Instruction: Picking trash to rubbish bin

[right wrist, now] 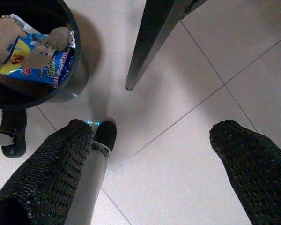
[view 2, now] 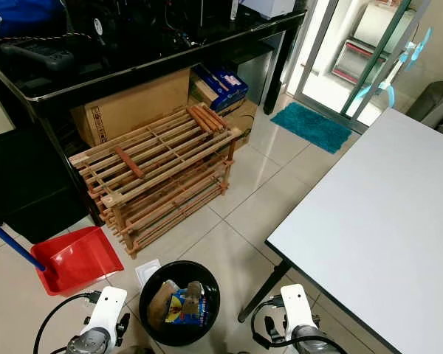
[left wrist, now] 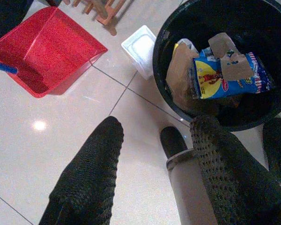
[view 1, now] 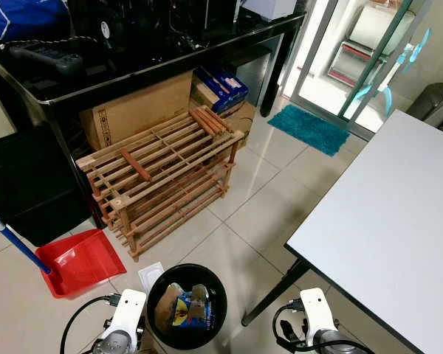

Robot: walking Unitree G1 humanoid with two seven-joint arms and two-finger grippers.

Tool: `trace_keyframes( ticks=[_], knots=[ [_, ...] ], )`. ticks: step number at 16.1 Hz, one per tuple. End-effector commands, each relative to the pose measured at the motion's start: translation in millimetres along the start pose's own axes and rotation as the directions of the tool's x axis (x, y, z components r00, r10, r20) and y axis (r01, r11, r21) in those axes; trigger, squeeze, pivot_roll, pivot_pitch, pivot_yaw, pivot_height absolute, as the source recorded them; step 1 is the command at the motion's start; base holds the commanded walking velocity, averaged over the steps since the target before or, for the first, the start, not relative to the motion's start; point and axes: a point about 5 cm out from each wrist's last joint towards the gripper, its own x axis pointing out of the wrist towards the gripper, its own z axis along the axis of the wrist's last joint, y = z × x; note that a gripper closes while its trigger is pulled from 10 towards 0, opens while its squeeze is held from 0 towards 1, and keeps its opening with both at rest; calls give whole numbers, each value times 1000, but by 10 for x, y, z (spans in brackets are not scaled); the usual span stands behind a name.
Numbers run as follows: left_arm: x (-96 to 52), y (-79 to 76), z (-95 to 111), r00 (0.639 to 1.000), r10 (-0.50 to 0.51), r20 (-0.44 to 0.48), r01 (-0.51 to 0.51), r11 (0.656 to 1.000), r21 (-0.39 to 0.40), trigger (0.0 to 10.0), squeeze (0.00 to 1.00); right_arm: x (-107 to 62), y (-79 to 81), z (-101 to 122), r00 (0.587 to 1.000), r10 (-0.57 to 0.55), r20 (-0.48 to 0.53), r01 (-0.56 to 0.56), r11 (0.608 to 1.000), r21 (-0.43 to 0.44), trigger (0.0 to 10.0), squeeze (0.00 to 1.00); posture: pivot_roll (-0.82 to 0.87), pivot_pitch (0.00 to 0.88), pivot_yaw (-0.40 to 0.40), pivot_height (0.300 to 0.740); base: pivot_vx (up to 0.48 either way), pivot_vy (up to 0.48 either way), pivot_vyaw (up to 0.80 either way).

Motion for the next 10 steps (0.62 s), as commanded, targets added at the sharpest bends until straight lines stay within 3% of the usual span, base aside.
trace_keyframes(
  ticks=[1, 5, 6, 7, 10],
  knots=[
    [29, -48, 137, 999, -42, 34, 42, 999, -18, 10000, 0, 52, -39, 415, 990, -83, 114, 58, 976, 210, 10000, 0, -20, 0, -110, 740, 0, 0, 0],
    [29, -48, 137, 999, -42, 34, 42, 999, -18, 10000, 0, 52, -39, 415, 990, -83, 114, 58, 976, 210, 10000, 0, -20, 0, -110, 740, 0, 0, 0],
    [29, -49, 135, 999, -42, 33, 43, 999, -18, 10000, 0, 54, -22, 427, 989, -75, 126, 49, 979, 199, 10000, 0, 0, 0, 0, 740, 0, 0, 0],
    [28, -41, 136, 999, -32, 37, 32, 999, -21, 10000, 0, 56, 23, 377, 991, -59, 119, 35, 981, 191, 10000, 0, -16, 2, -117, 740, 0, 0, 0],
    [27, -25, 133, 999, -11, 37, 11, 1000, -21, 10000, 0, 56, 77, 293, 994, -43, 100, 24, 983, 182, 10000, 0, -16, 13, -120, 740, 0, 0, 0]
  ],
)
